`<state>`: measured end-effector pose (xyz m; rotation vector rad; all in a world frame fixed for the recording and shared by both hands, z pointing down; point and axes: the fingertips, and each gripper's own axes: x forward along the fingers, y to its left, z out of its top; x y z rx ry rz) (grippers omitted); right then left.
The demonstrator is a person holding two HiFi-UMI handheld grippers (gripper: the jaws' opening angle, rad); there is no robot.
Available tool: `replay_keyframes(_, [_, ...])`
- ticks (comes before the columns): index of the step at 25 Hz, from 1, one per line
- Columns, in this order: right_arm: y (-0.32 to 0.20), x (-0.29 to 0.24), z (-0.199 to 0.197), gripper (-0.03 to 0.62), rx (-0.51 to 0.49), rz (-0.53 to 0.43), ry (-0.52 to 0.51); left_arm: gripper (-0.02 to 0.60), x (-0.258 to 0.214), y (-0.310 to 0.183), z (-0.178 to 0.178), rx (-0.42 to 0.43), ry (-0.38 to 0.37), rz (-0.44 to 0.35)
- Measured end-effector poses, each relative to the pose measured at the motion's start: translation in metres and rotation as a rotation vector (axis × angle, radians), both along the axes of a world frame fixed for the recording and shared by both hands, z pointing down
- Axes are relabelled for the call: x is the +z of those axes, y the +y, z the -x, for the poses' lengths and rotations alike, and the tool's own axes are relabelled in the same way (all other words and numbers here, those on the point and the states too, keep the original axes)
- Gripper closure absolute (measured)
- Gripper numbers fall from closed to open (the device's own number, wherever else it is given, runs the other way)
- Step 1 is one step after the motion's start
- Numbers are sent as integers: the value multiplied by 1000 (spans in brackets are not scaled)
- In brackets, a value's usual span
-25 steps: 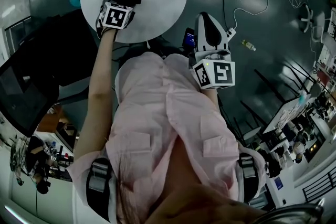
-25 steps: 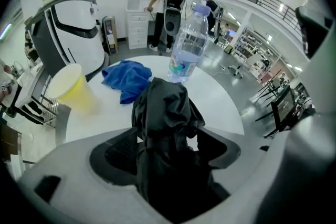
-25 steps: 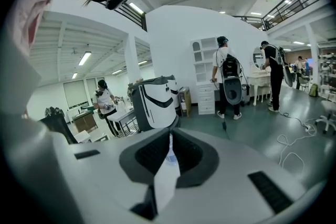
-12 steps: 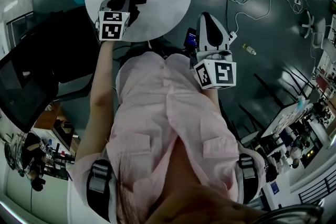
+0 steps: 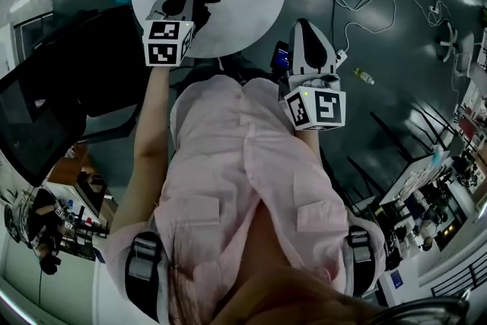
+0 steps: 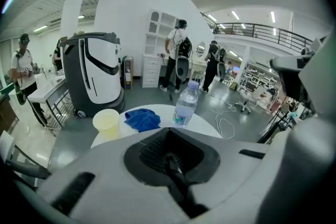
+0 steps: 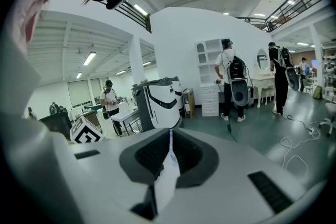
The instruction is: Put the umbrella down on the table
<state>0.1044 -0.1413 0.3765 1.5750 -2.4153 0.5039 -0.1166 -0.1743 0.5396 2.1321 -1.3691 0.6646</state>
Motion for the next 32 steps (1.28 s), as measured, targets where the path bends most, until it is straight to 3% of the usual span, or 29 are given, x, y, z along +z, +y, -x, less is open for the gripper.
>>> replay_keyframes(10, [10, -6, 17, 558, -48, -39, -6, 563, -118, 11, 11, -54, 63, -282])
replay_keyframes(16, [15, -13, 27, 558, -77, -69, -18, 563, -179, 37, 24, -138, 148, -403])
replay_keyframes(21, [18, -20, 34, 559, -97, -94, -25, 563, -230, 65, 38, -185, 108, -537])
replay_keyframes(26, [19, -29, 42, 559, -129, -126, -20, 563, -246, 93, 49, -227, 101, -587])
replay_keyframes(32, [31, -55, 41, 559, -164, -159, -31, 563, -245, 115, 47, -259, 119, -592])
